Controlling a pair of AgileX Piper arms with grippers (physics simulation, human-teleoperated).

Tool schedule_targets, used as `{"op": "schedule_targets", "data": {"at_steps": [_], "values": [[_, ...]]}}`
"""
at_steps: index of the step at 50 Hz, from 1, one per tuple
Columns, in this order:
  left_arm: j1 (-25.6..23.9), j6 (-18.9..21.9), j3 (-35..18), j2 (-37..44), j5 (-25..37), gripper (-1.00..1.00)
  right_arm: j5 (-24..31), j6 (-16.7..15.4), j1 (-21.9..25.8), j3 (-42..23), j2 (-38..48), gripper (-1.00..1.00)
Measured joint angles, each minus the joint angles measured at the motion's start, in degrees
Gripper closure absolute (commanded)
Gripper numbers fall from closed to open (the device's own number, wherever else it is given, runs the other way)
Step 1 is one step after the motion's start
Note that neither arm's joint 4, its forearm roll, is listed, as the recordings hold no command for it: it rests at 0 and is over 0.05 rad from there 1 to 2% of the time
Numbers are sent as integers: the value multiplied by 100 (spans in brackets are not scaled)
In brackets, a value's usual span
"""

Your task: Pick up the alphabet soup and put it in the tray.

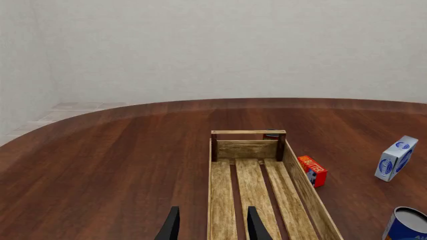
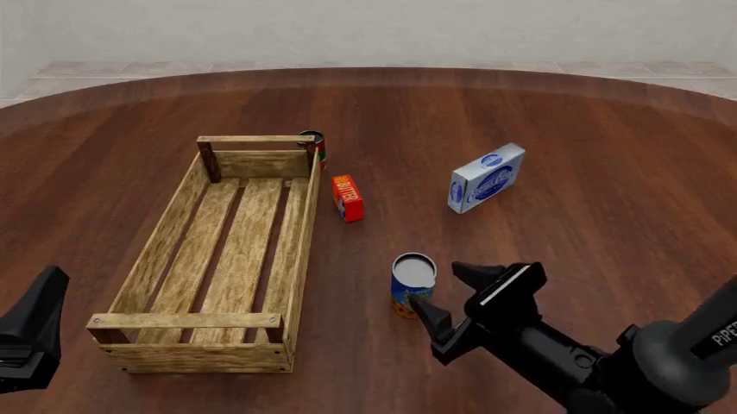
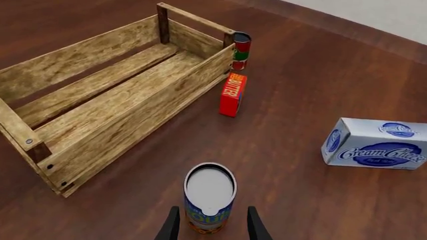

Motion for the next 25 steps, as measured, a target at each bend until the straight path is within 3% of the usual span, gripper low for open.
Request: {"op": "schedule_targets", "data": {"at_steps": [25], "values": [[0, 0, 0, 0, 0, -100, 0, -6, 36, -148, 208, -100]]}}
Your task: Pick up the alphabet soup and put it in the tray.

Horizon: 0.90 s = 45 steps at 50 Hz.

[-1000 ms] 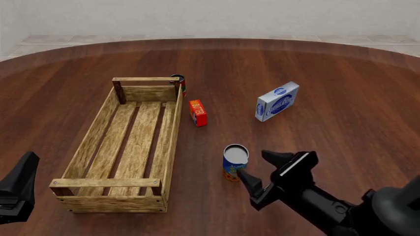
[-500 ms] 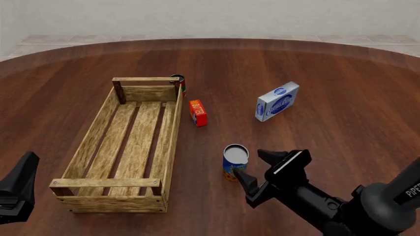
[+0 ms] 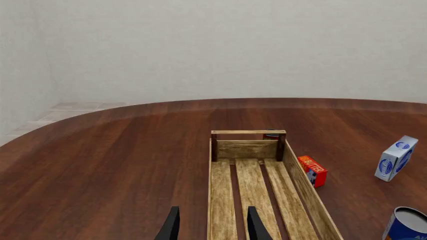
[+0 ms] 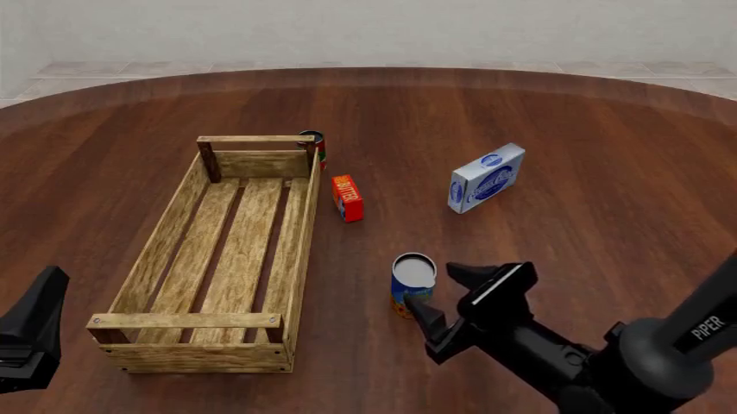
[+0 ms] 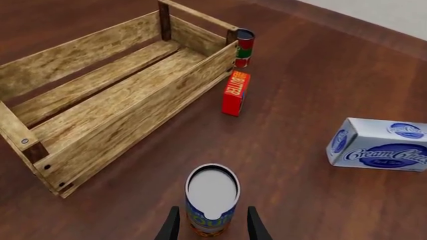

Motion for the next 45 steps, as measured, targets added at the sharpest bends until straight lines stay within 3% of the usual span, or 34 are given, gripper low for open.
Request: {"op": "schedule_targets", "data": {"at_steps": [45], "values": [[0, 0, 0, 0, 0, -100, 0, -14, 17, -252, 339, -100]]}}
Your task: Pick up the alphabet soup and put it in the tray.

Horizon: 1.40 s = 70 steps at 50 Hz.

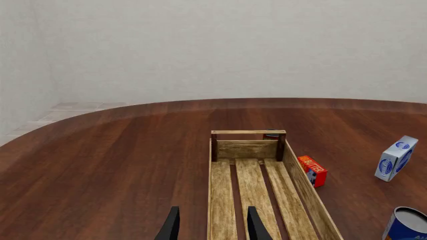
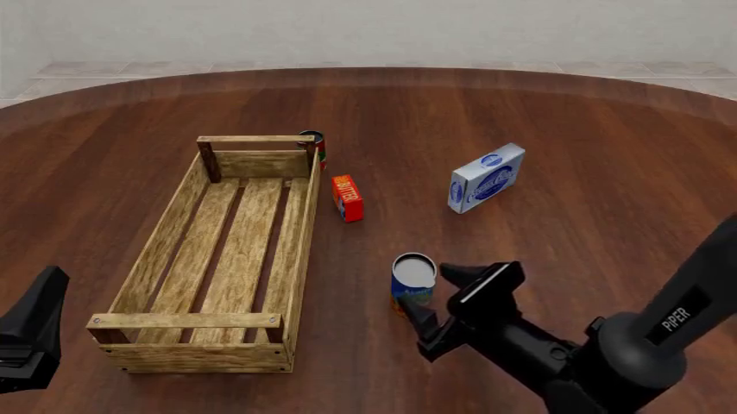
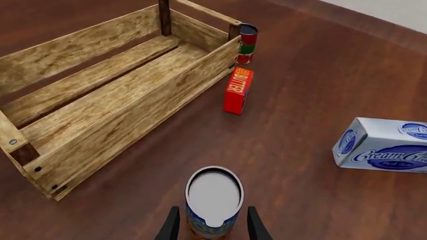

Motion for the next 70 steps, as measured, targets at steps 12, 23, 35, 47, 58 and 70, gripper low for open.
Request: {"op": "schedule_targets", "data": {"at_steps": [12, 23, 35, 47, 58, 70], "values": [[0, 0, 0, 0, 0, -100, 0, 3, 12, -60, 91, -100], [0, 0, 0, 0, 0, -100, 0, -12, -21, -115, 162, -100], [0, 0, 0, 0, 0, -100, 0, -43, -43, -177, 260, -100], [0, 0, 0, 0, 0, -100, 0, -68, -39, -270, 395, -100], [0, 0, 0, 0, 0, -100, 0, -75, -25, -369, 534, -100], [0, 0, 0, 0, 0, -100, 4, -91, -19, -433, 579, 100]]}}
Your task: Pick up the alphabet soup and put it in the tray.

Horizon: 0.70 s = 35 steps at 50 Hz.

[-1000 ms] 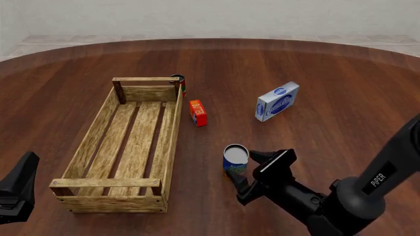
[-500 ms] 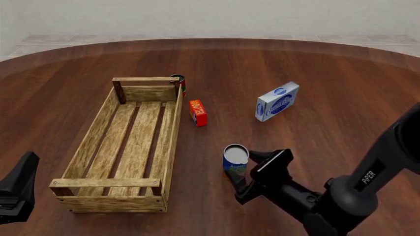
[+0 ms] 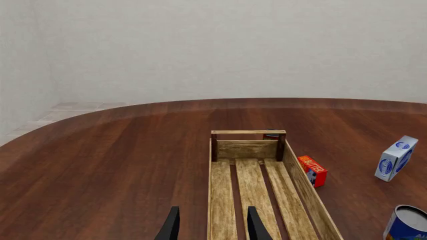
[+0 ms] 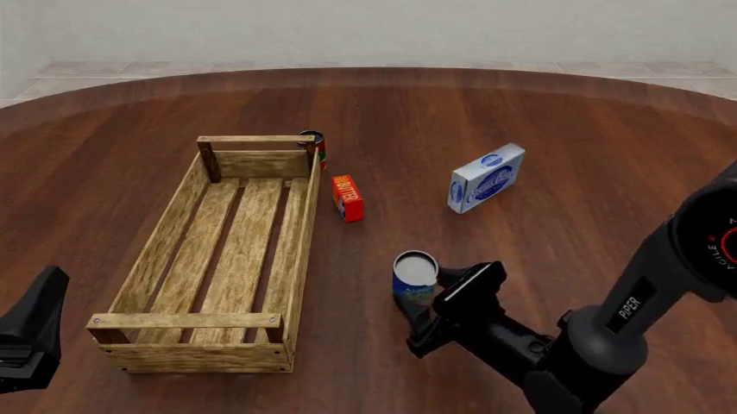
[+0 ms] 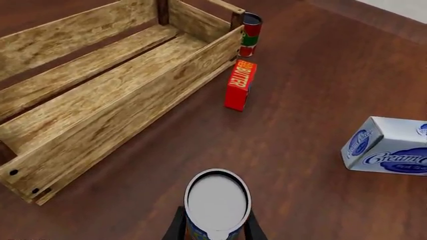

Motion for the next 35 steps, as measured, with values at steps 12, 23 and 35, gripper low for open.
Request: {"op": "schedule_targets", "data": {"at_steps": [12, 23, 35], "values": [[0, 0, 0, 0, 0, -100, 8, -80, -16, 63, -144, 100], [0, 0, 0, 0, 0, -100, 10, -132, 2, 216, -422, 100], [0, 0, 0, 0, 0, -100, 14, -187, 29, 391, -762, 100]]}}
